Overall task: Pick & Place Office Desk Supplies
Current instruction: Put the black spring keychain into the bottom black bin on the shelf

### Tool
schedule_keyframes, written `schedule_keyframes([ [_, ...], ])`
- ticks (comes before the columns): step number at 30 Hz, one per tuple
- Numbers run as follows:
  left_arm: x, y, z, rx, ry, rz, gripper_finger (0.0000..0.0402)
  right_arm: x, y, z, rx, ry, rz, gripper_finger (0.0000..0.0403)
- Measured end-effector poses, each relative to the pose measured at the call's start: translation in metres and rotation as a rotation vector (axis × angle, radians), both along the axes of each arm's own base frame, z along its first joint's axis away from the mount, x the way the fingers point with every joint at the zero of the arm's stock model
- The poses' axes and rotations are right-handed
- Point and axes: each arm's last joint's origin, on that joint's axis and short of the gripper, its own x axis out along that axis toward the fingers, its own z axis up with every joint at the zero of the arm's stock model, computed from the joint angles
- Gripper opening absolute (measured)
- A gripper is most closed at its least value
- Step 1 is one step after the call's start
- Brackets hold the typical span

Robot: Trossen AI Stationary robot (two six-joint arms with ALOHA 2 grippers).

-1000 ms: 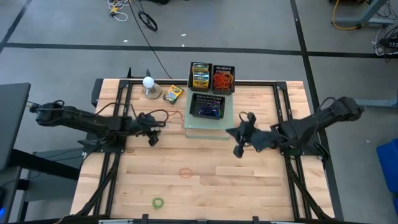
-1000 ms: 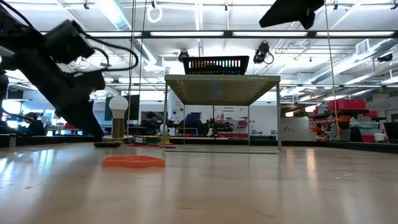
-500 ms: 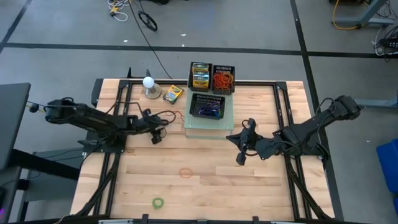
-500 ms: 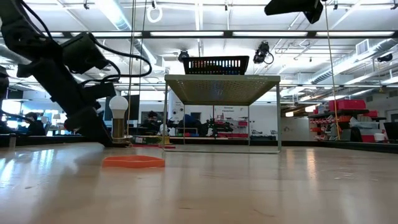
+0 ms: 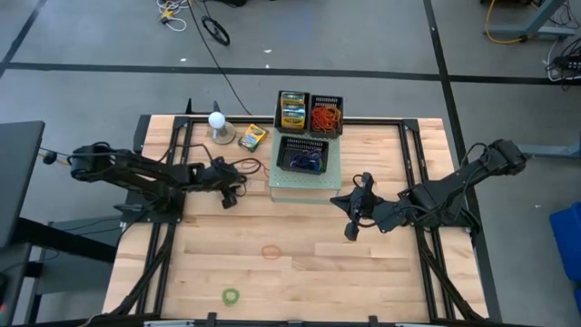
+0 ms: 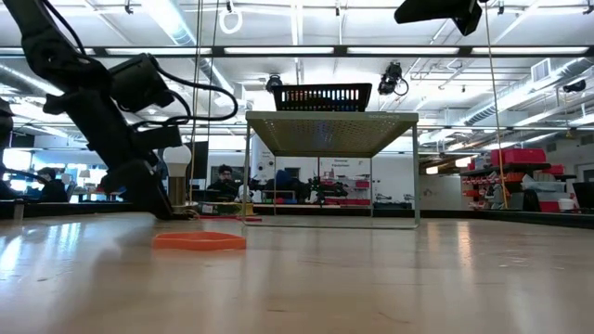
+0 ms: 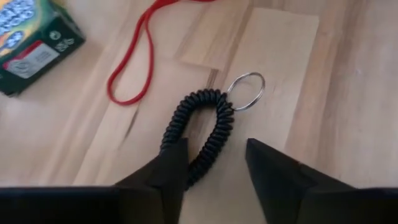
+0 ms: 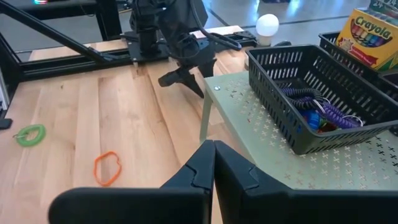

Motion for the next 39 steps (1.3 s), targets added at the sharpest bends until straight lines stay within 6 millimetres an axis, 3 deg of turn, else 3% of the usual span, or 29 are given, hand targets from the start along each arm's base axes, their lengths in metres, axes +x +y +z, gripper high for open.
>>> schedule_keyframes([
  [7, 0.0, -0.002, -0.002, -0.041, 0.008, -0.044, 0.0033, 0.0, 0.0, 0.0, 0.001, 0.0, 0.0, 0.0016],
  [9, 0.0, -0.002, -0.001, -0.061, 0.002, -0.059, 0.0015, 0.0, 0.0, 0.0, 0.001, 0.0, 0.0, 0.0016],
  [17, 0.007, -0.023, 0.018, -0.211, -0.096, -0.188, 0.0014, 0.0, 0.001, -0.001, 0.022, 0.005, 0.011, 0.0016],
  [26, 0.01, -0.075, 0.044, -0.376, -0.33, -0.332, 0.0014, 0.004, 0.003, -0.007, 0.029, 0.036, 0.04, 0.0016],
  [30, 0.017, -0.098, 0.059, -0.47, -0.52, -0.394, 0.0014, 0.02, 0.012, -0.023, 0.011, 0.067, 0.069, 0.0023],
  [34, 0.025, -0.112, 0.067, -0.557, -0.669, -0.402, 0.0014, 0.046, 0.027, -0.046, -0.033, 0.067, 0.159, 0.0059],
  [39, 0.037, -0.12, 0.06, -0.672, -0.734, -0.35, 0.0014, 0.072, 0.04, -0.074, -0.133, 0.052, 0.248, 0.0117],
])
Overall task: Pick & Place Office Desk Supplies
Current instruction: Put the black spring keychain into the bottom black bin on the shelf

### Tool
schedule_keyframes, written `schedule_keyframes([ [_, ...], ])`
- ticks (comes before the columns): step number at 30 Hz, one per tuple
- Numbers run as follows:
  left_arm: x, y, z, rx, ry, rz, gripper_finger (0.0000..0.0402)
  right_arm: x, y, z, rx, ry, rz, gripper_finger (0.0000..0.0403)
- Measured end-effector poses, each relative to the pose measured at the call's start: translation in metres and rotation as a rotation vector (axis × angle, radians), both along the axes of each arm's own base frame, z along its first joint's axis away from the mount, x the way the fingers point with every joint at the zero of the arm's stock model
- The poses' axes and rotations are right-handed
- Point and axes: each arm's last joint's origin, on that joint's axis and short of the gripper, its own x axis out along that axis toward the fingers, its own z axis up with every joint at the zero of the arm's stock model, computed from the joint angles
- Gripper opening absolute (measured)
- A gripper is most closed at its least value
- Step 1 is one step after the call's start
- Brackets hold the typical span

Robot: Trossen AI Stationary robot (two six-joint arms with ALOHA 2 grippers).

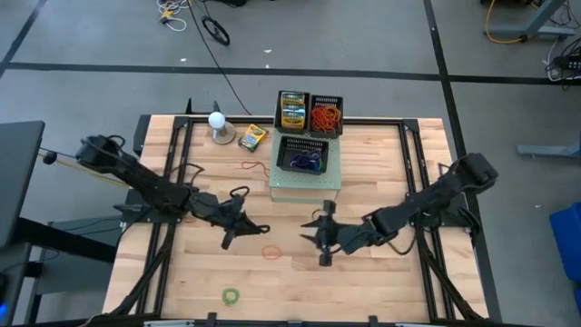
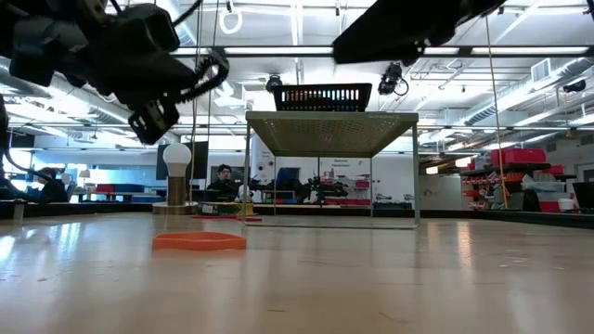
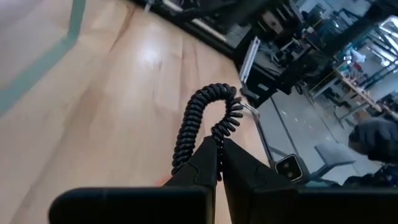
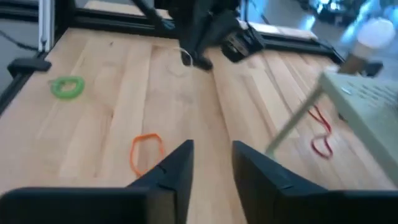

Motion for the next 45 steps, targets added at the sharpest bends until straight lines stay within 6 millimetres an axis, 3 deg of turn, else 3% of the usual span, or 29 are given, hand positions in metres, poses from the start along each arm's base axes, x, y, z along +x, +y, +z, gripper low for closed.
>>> schedule_keyframes([
  [8, 0.016, -0.005, -0.027, -0.12, 0.098, 0.055, 0.0014, 0.03, 0.013, -0.01, -0.204, 0.035, 0.09, 0.0158],
  [16, 0.041, -0.015, -0.023, -0.099, 0.087, -0.012, 0.0014, 0.058, 0.011, -0.016, -0.371, 0.145, 0.21, 0.0158],
  [22, 0.045, -0.017, -0.024, -0.099, 0.089, -0.012, 0.0014, 0.068, 0.015, -0.024, -0.436, 0.179, 0.305, 0.0158],
  [26, 0.046, -0.017, -0.023, -0.103, 0.075, -0.013, 0.0014, 0.074, 0.014, -0.03, -0.458, 0.192, 0.318, 0.0142],
  [31, 0.046, -0.018, -0.021, -0.095, 0.058, -0.047, 0.0018, 0.075, 0.011, -0.029, -0.457, 0.188, 0.313, 0.0082],
  [36, 0.045, -0.017, -0.015, -0.065, 0.029, -0.063, 0.0059, 0.074, 0.012, -0.024, -0.453, 0.177, 0.303, 0.0015],
  [40, 0.038, -0.009, -0.005, -0.01, 0.06, -0.058, 0.0114, 0.07, 0.012, -0.017, -0.416, 0.178, 0.289, 0.0021],
  [45, 0.02, 0.003, 0.012, 0.172, 0.099, 0.017, 0.0168, 0.055, 0.006, 0.009, -0.365, 0.175, 0.22, 0.0019],
])
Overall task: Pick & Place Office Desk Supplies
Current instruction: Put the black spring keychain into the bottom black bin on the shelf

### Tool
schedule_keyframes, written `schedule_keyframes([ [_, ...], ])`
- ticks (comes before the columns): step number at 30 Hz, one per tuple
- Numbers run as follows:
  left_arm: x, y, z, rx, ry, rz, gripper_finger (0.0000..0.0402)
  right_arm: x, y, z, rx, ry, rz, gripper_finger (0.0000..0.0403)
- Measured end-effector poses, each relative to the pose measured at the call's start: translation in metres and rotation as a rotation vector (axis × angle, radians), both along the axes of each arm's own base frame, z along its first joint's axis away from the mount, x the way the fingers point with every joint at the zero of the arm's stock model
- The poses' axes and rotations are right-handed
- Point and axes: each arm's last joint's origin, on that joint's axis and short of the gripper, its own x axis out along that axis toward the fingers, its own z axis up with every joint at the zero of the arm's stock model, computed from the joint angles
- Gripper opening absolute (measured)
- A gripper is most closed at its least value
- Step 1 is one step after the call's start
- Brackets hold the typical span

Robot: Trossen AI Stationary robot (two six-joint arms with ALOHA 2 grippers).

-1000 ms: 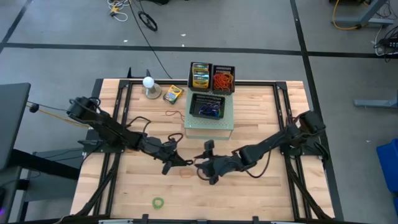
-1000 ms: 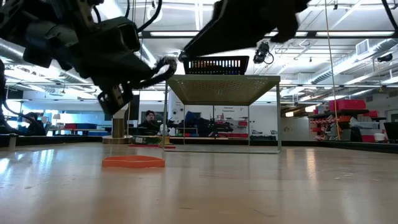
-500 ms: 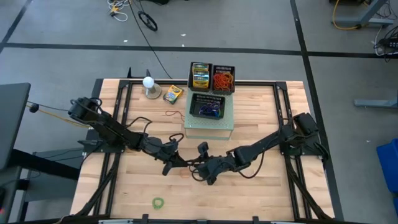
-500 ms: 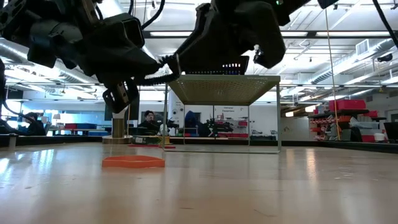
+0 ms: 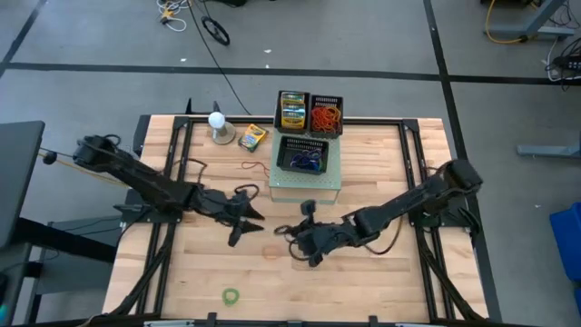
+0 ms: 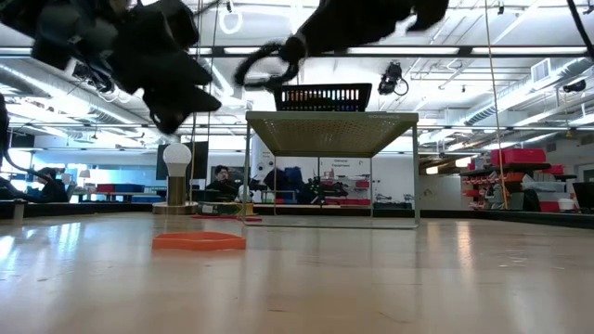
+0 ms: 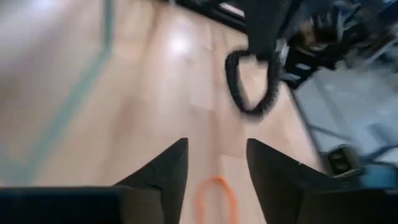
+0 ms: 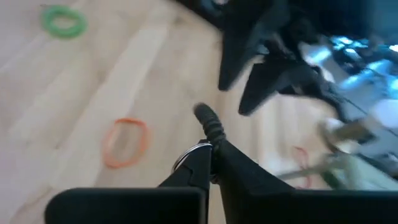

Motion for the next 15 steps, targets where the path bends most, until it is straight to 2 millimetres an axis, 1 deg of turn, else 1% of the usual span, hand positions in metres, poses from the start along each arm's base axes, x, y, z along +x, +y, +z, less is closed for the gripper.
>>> schedule_keyframes([
  [2, -0.01, 0.004, 0.007, 0.09, -0.041, 0.018, 0.0179, -0.009, -0.003, 0.015, -0.013, -0.023, -0.047, 0.0015],
  [4, -0.019, 0.009, 0.011, 0.141, -0.093, 0.049, 0.0181, -0.017, -0.008, 0.036, -0.018, -0.059, -0.102, 0.0014],
  [7, -0.032, 0.016, 0.007, 0.202, -0.145, 0.135, 0.0171, -0.027, -0.02, 0.066, -0.02, -0.09, -0.205, 0.0018],
  [10, -0.041, 0.022, -0.003, 0.241, -0.18, 0.235, 0.0157, -0.029, -0.044, 0.095, 0.007, -0.125, -0.331, 0.002],
  [12, -0.046, 0.026, -0.01, 0.253, -0.192, 0.297, 0.0148, -0.027, -0.067, 0.108, 0.036, -0.127, -0.42, 0.002],
  [13, -0.048, 0.027, -0.011, 0.256, -0.199, 0.32, 0.0145, -0.025, -0.08, 0.113, 0.066, -0.138, -0.455, 0.0021],
  [15, -0.05, 0.028, -0.015, 0.269, -0.196, 0.36, 0.014, -0.023, -0.105, 0.116, 0.09, -0.094, -0.504, 0.0021],
])
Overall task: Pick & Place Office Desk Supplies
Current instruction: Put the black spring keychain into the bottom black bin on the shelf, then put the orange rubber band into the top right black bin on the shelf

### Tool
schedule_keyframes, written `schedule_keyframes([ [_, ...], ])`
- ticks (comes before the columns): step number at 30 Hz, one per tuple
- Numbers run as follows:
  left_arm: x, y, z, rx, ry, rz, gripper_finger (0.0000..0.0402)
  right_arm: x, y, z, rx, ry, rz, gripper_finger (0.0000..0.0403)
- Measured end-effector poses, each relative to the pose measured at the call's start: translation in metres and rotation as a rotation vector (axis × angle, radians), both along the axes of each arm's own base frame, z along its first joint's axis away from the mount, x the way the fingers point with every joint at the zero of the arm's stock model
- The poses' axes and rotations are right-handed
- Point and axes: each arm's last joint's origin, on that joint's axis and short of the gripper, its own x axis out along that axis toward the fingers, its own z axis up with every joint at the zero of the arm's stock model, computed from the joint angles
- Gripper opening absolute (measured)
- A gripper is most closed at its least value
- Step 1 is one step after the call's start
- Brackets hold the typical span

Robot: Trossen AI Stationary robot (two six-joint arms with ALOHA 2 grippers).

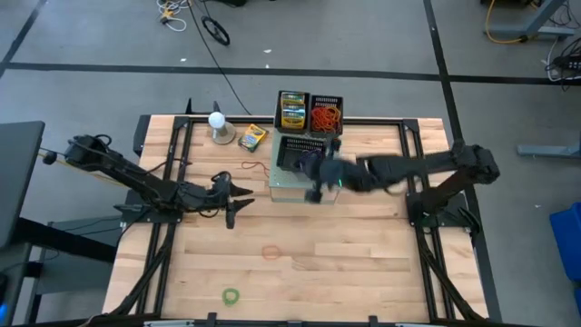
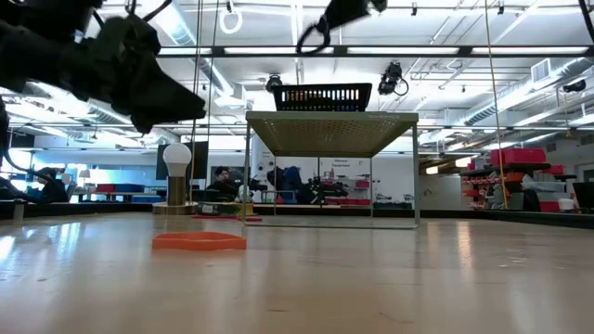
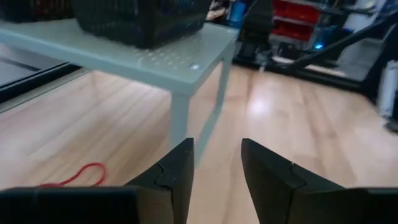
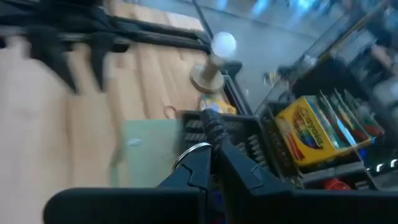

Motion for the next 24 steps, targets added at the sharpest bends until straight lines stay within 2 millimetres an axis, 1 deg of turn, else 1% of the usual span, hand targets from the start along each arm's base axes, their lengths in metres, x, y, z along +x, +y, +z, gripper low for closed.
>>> schedule_keyframes([
  [5, 0.001, 0.0, -0.003, 0.003, 0.02, 0.0, 0.0139, 0.003, -0.058, -0.004, 0.169, -0.005, -0.032, 0.002],
  [8, 0.0, -0.001, -0.004, 0.0, 0.024, -0.005, 0.014, 0.0, -0.083, -0.013, 0.239, 0.016, -0.067, 0.0022],
  [11, 0.001, -0.001, -0.005, 0.003, 0.034, -0.007, 0.014, -0.004, -0.1, -0.023, 0.301, 0.028, -0.076, 0.0031],
  [14, 0.001, -0.001, -0.006, 0.002, 0.032, -0.006, 0.014, -0.005, -0.11, -0.032, 0.358, 0.03, -0.096, 0.0047],
  [16, 0.001, -0.001, -0.007, 0.005, 0.042, -0.006, 0.014, -0.006, -0.112, -0.036, 0.366, 0.042, -0.107, 0.0062],
  [19, 0.002, -0.001, -0.008, 0.007, 0.048, -0.006, 0.014, -0.005, -0.111, -0.035, 0.36, 0.03, -0.098, 0.0093],
  [24, 0.003, -0.001, -0.009, 0.007, 0.049, -0.007, 0.014, -0.004, -0.109, -0.032, 0.352, 0.003, -0.09, 0.0157],
])
